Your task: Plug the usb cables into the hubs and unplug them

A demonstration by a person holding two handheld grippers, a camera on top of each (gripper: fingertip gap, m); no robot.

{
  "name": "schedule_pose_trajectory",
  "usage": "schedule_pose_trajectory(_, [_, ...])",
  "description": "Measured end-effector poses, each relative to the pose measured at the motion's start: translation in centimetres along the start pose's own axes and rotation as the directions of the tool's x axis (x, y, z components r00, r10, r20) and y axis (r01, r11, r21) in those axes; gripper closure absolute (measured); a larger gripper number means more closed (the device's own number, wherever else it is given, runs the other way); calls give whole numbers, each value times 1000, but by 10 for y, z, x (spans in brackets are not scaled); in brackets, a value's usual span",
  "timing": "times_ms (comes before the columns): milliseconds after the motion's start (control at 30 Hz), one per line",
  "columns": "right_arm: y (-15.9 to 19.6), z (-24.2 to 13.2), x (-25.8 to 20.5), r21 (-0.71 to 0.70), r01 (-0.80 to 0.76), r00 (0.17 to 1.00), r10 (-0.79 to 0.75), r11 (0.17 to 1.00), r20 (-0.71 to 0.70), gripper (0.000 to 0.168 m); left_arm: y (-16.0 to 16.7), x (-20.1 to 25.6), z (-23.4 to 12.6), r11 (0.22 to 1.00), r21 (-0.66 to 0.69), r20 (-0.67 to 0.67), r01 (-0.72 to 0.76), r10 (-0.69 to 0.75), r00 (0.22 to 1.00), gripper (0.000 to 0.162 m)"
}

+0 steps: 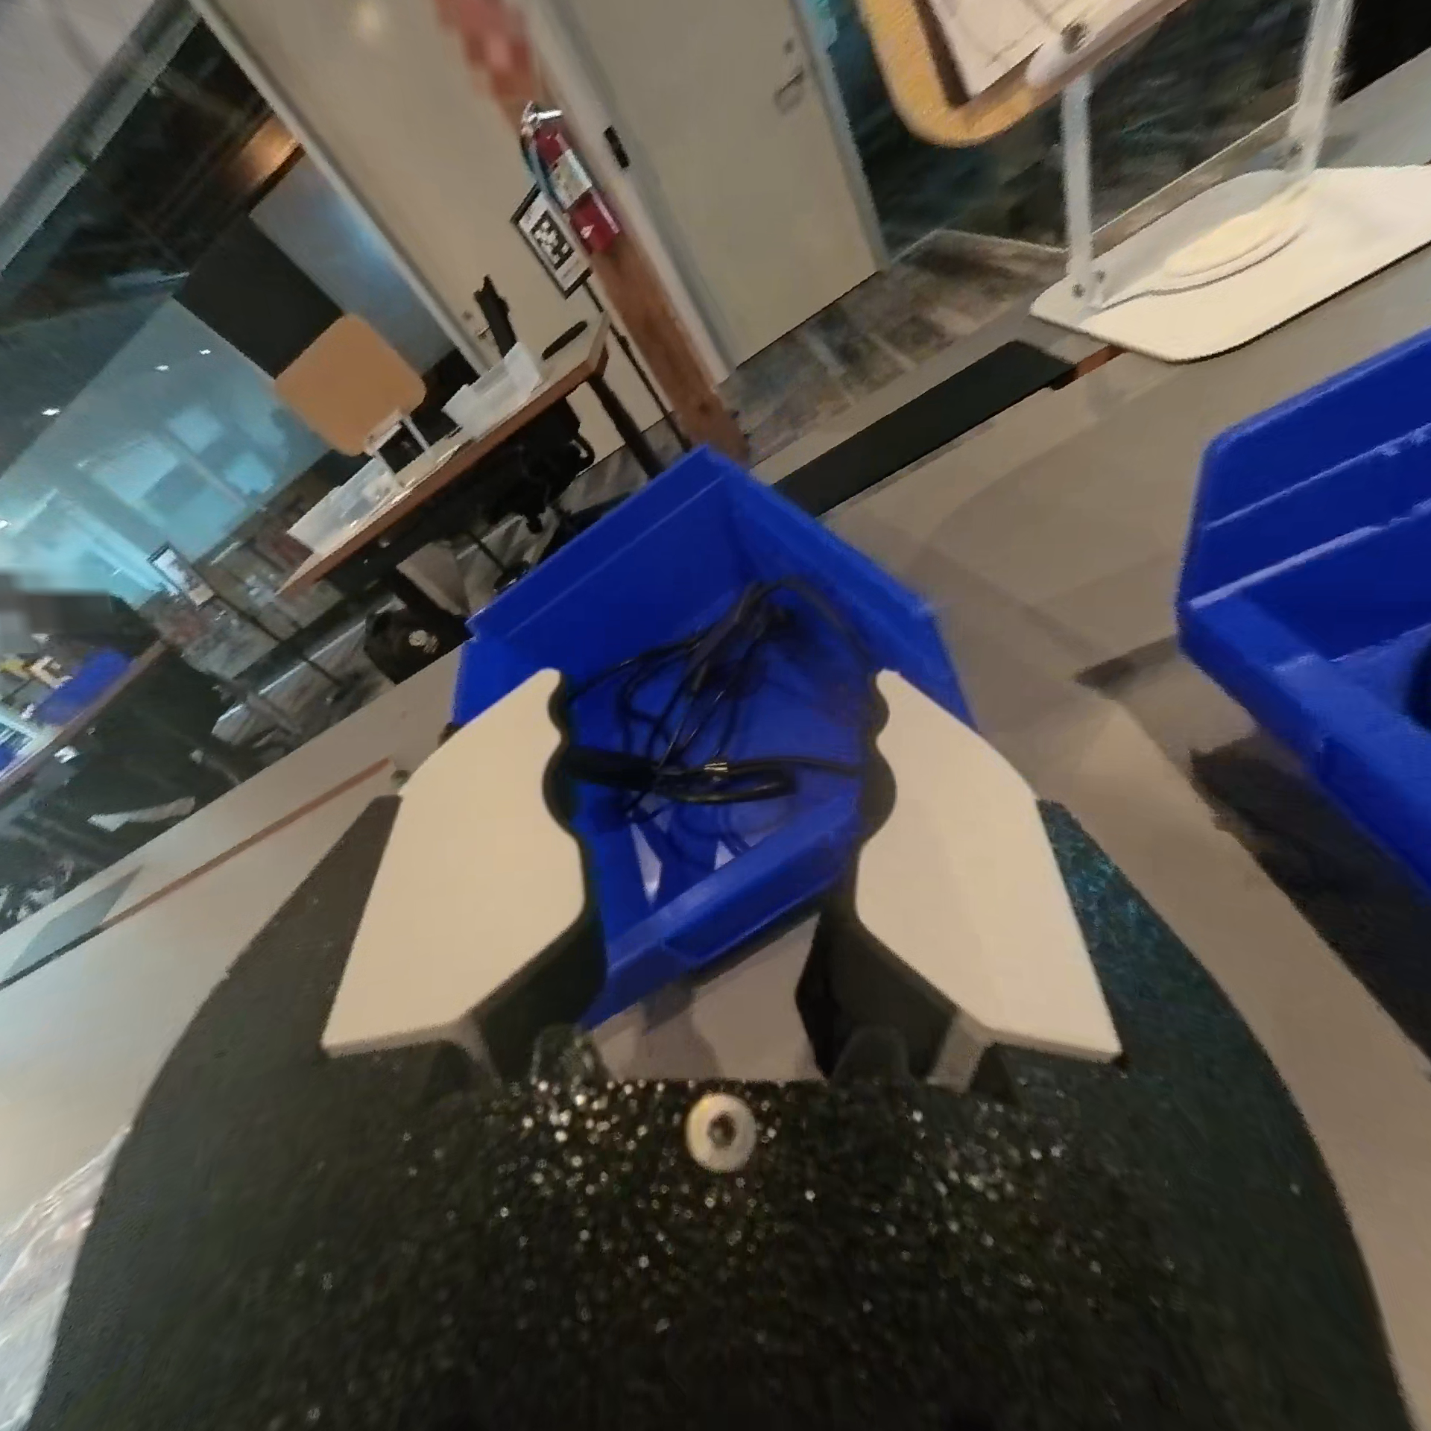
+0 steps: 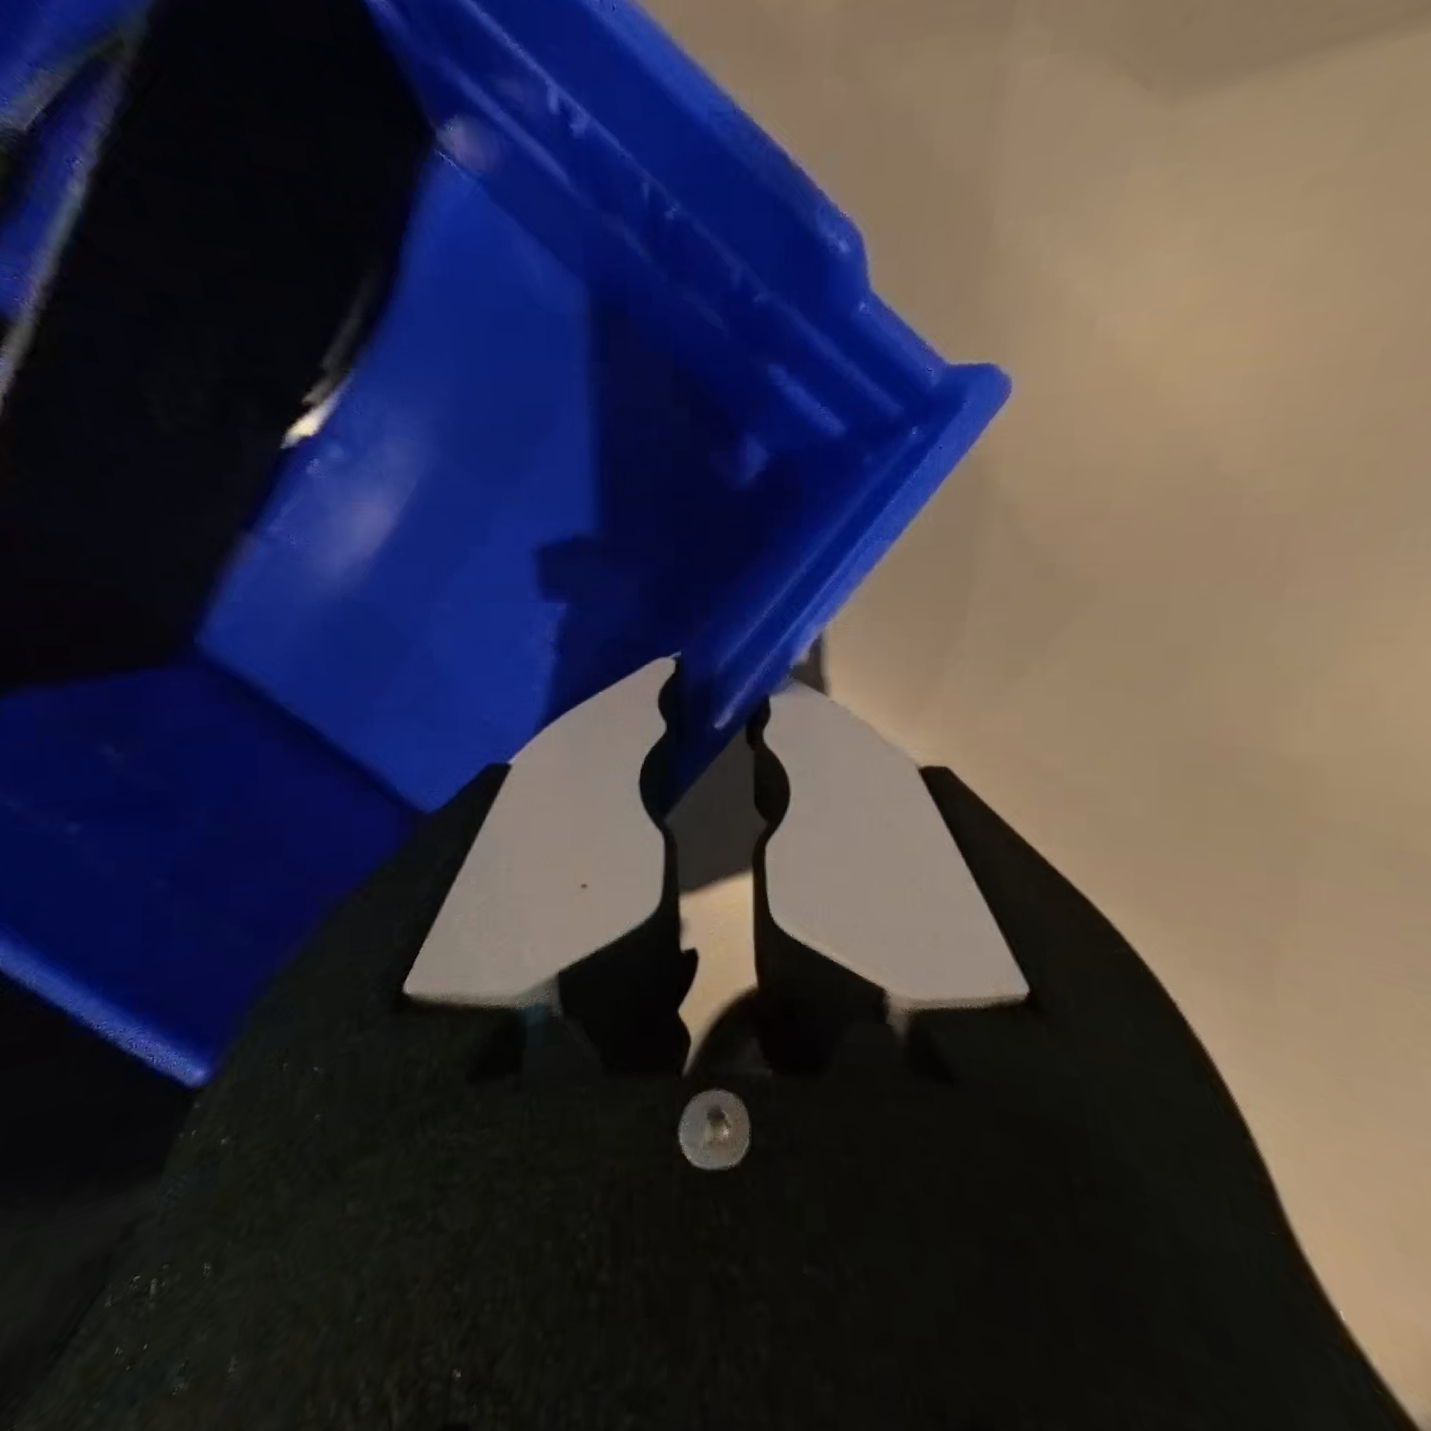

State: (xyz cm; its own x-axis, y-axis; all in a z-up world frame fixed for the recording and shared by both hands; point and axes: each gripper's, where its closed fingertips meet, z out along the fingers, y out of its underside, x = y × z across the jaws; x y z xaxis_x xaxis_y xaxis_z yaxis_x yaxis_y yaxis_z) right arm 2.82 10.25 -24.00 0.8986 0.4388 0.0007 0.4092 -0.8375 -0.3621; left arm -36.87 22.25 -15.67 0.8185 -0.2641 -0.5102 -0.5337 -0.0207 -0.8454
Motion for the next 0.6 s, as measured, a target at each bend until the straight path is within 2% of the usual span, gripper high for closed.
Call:
schedule_pose_trajectory(67, [-9, 2, 26, -52, 56, 997, -59, 997, -46, 154, -4, 10, -5, 999, 14, -64, 37, -36, 997, 88])
schedule_pose_trajectory(200, [-38, 12, 86, -105, 138, 990, -138, 985, 7, 156, -14, 17, -13, 994, 57, -109, 91, -84, 991, 88])
schedule_pose_trajectory(267, [-50, 20, 120, -137, 201, 979, -205, 970, -15, 153, -17, 20, -14, 992, 68, -123, 103, -94, 988, 88])
schedule_pose_trajectory(333, [-64, 24, 148, -135, 202, 974, -213, 970, -72, 151, -18, 25, -13, 992, 65, -140, 105, -95, 986, 88])
schedule_pose_trajectory(367, [-68, 23, 160, -156, 193, 971, -211, 969, -111, 143, -18, 28, -12, 993, 64, -151, 102, -92, 984, 88])
schedule_pose_trajectory(400, [-71, 19, 168, -165, 191, 965, -216, 968, -146, 124, -17, 31, -11, 993, 62, -160, 100, -89, 983, 88])
schedule_pose_trajectory(467, [-85, 5, 172, -84, 175, 961, -189, 981, -203, 106, -17, 37, -9, 993, 69, -176, 100, -87, 981, 87])
schedule_pose_trajectory(533, [-96, -16, 160, 82, 114, 975, -95, 990, -200, 90, -16, 43, -8, 990, 78, -192, 116, -99, 976, 88])
schedule_pose_trajectory(600, [-88, -38, 144, 192, 51, 982, -14, 980, -191, 89, -17, 50, -7, 987, 92, -218, 134, -112, 970, 89])
